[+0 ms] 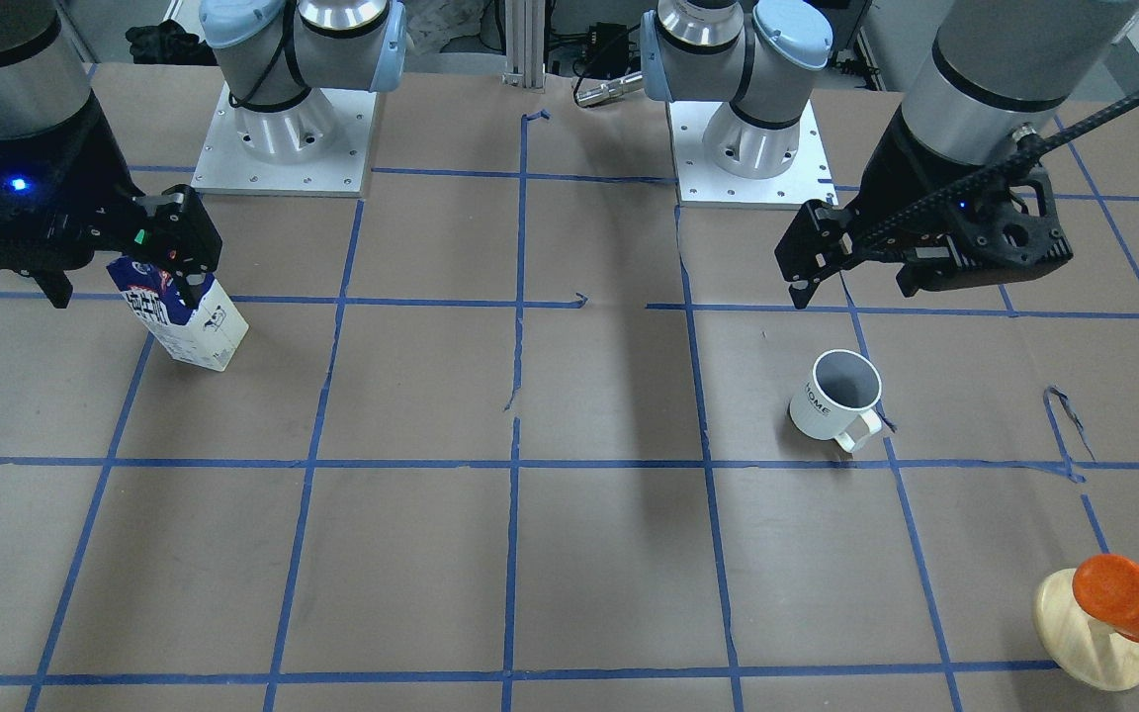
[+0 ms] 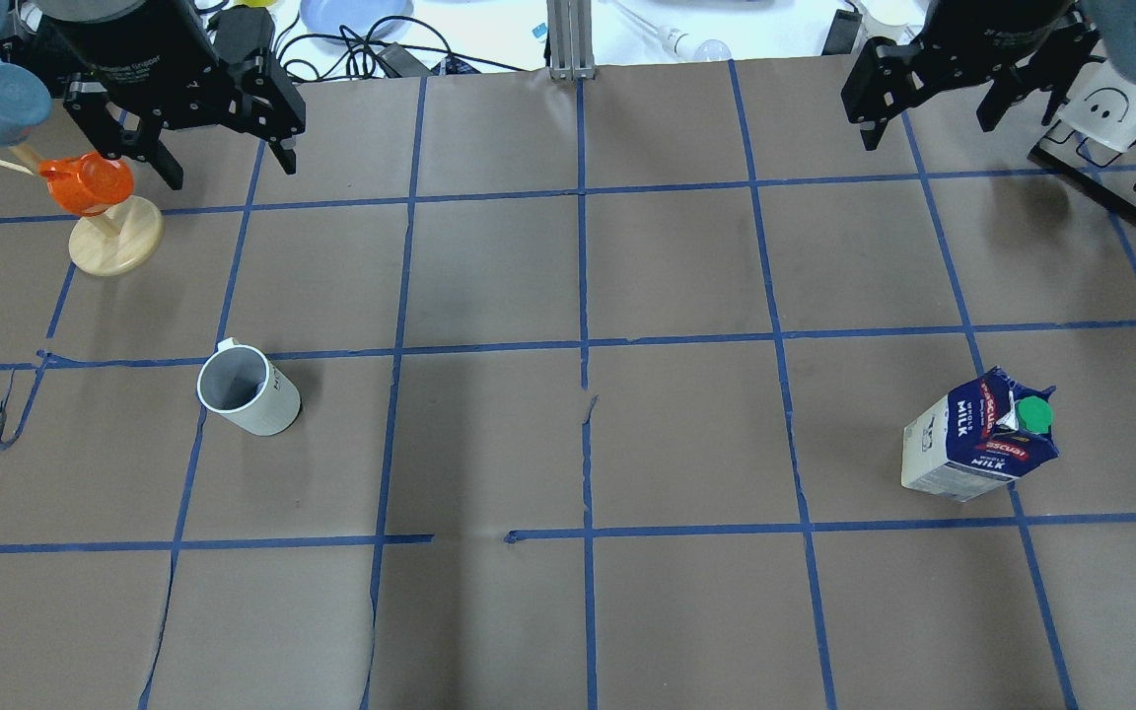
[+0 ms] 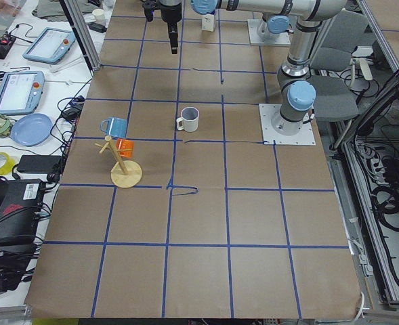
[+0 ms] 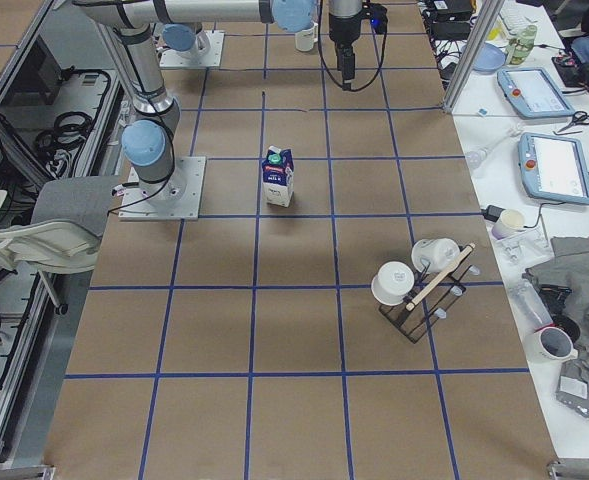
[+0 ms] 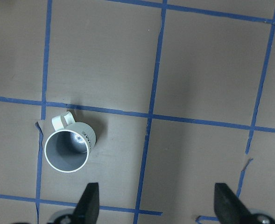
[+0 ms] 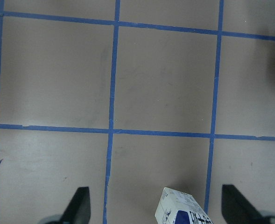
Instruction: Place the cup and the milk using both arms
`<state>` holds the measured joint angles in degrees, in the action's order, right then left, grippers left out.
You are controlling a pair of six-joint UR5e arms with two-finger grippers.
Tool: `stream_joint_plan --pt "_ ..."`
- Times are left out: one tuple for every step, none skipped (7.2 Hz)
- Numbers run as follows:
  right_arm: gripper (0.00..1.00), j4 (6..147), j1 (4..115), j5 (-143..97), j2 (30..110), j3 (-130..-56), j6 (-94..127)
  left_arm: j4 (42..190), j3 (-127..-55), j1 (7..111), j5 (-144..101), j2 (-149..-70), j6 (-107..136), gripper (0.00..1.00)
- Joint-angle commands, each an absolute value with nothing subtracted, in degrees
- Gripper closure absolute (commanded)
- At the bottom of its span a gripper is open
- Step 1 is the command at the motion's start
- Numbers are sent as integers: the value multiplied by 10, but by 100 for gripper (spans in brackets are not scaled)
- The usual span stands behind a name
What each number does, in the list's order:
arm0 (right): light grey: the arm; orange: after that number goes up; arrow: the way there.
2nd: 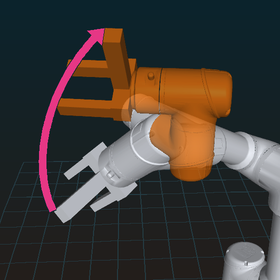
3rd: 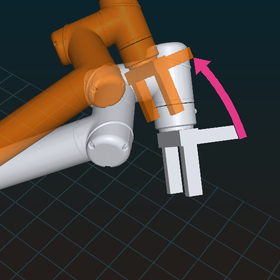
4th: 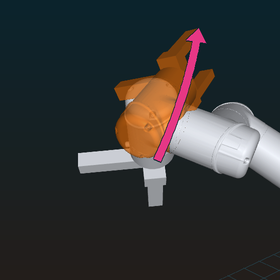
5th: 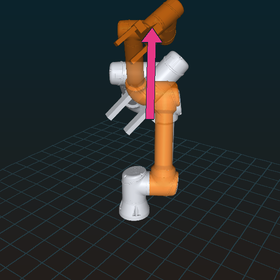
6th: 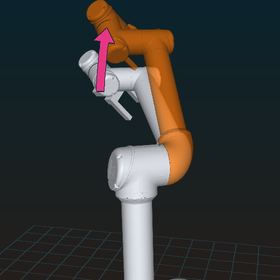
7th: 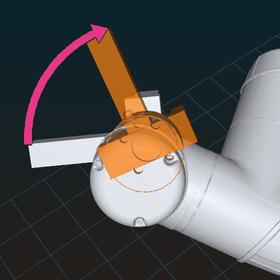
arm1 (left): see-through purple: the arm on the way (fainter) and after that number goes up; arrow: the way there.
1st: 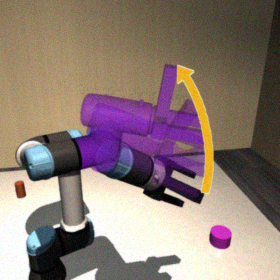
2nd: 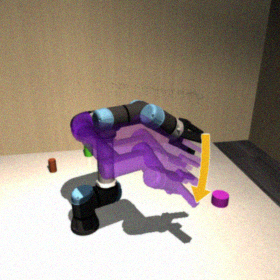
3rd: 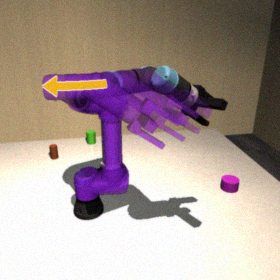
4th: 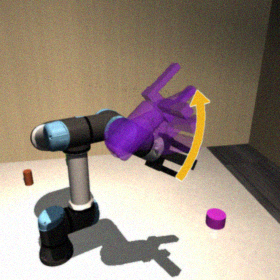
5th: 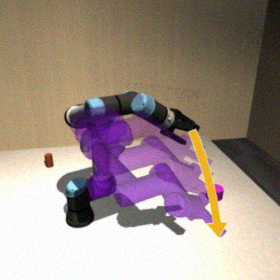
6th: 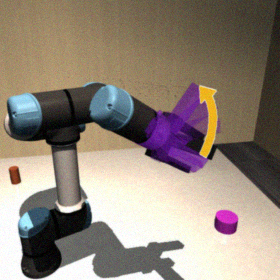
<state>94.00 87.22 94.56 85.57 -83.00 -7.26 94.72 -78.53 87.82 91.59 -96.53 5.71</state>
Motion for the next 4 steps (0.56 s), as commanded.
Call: stream_joint_plan --pt "0 940 873 945 856 -831 -72 955 -792 880 914 -958 55 0" --pt "0 940 873 945 858 -831 -71 955 -793 880 914 -957 55 0" --pt "0 940 873 945 858 -831 -71 961 -795 880 914 -955 54 0" --pt "0 940 873 945 858 -831 -71 968 -808 879 917 -950 54 0"
